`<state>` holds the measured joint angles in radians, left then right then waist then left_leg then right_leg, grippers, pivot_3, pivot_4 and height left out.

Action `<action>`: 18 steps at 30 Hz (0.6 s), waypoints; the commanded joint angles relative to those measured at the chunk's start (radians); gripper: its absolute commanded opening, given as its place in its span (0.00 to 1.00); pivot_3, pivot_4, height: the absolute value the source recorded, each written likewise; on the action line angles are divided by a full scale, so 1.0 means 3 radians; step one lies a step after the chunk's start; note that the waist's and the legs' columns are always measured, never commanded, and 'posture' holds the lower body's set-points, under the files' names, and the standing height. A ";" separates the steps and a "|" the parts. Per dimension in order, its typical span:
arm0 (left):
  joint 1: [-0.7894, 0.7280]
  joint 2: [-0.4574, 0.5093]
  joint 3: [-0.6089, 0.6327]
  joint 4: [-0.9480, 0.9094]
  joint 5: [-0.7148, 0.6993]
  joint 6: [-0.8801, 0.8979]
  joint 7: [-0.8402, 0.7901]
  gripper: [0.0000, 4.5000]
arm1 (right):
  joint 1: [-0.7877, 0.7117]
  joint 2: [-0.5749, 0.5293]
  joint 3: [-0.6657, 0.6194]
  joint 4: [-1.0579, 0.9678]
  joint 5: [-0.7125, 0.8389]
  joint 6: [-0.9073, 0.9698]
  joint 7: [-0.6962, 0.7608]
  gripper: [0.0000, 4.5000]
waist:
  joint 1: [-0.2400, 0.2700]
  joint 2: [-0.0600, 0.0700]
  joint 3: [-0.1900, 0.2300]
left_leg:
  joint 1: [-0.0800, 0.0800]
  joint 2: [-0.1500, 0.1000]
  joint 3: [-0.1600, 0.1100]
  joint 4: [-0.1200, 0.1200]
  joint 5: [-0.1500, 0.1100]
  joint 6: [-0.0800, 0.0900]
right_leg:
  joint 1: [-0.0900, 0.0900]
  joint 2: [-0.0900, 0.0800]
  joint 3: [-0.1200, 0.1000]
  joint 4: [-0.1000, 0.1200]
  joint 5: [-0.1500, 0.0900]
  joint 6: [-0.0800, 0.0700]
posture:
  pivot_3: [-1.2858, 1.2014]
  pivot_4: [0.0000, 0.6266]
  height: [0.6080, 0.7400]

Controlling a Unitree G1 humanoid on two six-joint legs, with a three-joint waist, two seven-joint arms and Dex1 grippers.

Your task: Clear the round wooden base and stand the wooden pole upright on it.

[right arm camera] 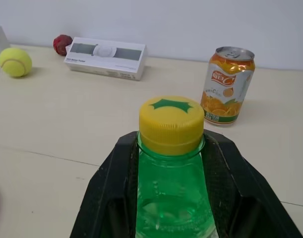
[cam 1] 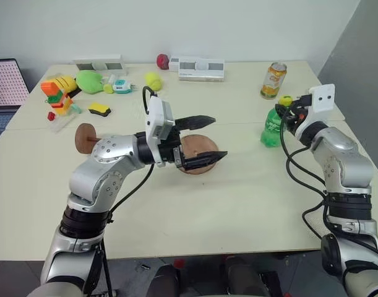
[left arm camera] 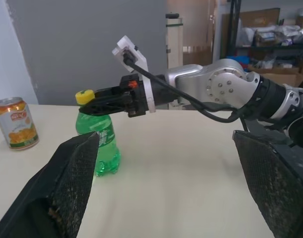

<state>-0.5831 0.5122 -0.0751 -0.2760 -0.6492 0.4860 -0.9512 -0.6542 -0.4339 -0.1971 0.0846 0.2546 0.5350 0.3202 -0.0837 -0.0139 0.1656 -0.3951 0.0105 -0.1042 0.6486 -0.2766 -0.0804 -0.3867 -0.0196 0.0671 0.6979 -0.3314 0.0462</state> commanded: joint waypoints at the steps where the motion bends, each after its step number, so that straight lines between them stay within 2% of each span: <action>1: -0.0044 -0.0022 0.0058 -0.0066 0.0022 -0.0068 0.0007 1.00 | -0.0003 -0.0024 -0.0120 -0.0033 -0.0006 -0.0101 -0.0083 0.32 | 0.0001 0.0000 0.0000 | 0.0000 0.0000 0.0000 0.0001 0.0000 0.0000 | 0.0001 0.0000 0.0000 0.0000 0.0000 0.0000 | 0.52 0.24 1.00; 2: -0.0036 -0.0021 0.0064 -0.0074 0.0022 -0.0061 0.0009 1.00 | 0.0001 -0.0023 -0.0123 -0.0034 0.0004 -0.0100 -0.0084 0.32 | 0.0001 0.0000 0.0000 | 0.0000 0.0000 -0.0001 0.0002 0.0000 0.0000 | 0.0001 0.0000 0.0000 0.0000 0.0000 0.0000 | 0.52 0.24 1.00; 4: -0.0026 -0.0013 0.0076 -0.0087 0.0021 -0.0051 0.0010 1.00 | 0.0000 -0.0027 -0.0119 -0.0038 0.0022 -0.0085 -0.0071 0.48 | 0.0001 0.0000 0.0000 | 0.0000 0.0000 -0.0001 0.0003 0.0000 0.0000 | 0.0002 0.0000 -0.0001 0.0000 0.0000 0.0000 | 0.52 0.24 1.00; 5: -0.0024 -0.0009 0.0081 -0.0090 0.0020 -0.0047 0.0010 1.00 | -0.0001 -0.0031 -0.0115 -0.0042 0.0028 -0.0072 -0.0062 0.49 | 0.0002 0.0000 0.0000 | 0.0000 0.0000 -0.0002 0.0004 0.0000 0.0000 | 0.0002 -0.0001 -0.0001 0.0000 0.0000 0.0000 | 0.52 0.24 1.00; 15: 0.0027 0.0044 0.0111 -0.0122 0.0036 -0.0006 0.0040 1.00 | 0.0054 -0.0065 -0.0163 -0.0270 0.0117 0.0133 -0.0047 0.97 | 0.0002 0.0000 0.0000 | 0.0000 0.0000 -0.0002 0.0004 0.0000 0.0000 | 0.0002 -0.0001 -0.0001 0.0001 0.0000 0.0000 | 0.52 0.24 1.00; 18: 0.0052 0.0092 0.0142 -0.0183 -0.0045 0.0127 0.0073 1.00 | 0.0067 -0.0076 -0.0230 -0.0525 0.0240 0.0223 -0.0022 0.99 | 0.0002 0.0000 0.0000 | 0.0000 0.0000 -0.0003 0.0004 0.0000 0.0000 | 0.0002 -0.0001 -0.0002 0.0001 0.0000 0.0000 | 0.52 0.24 1.00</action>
<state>-0.5672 0.5263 -0.0697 -0.2817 -0.6421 0.5078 -0.9374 -0.6221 -0.4370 -0.2253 0.0180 0.2957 0.5958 0.3068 -0.0832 -0.0139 0.1656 -0.3952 0.0104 -0.1051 0.6497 -0.2765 -0.0805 -0.3861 -0.0198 0.0666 0.6981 -0.3314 0.0463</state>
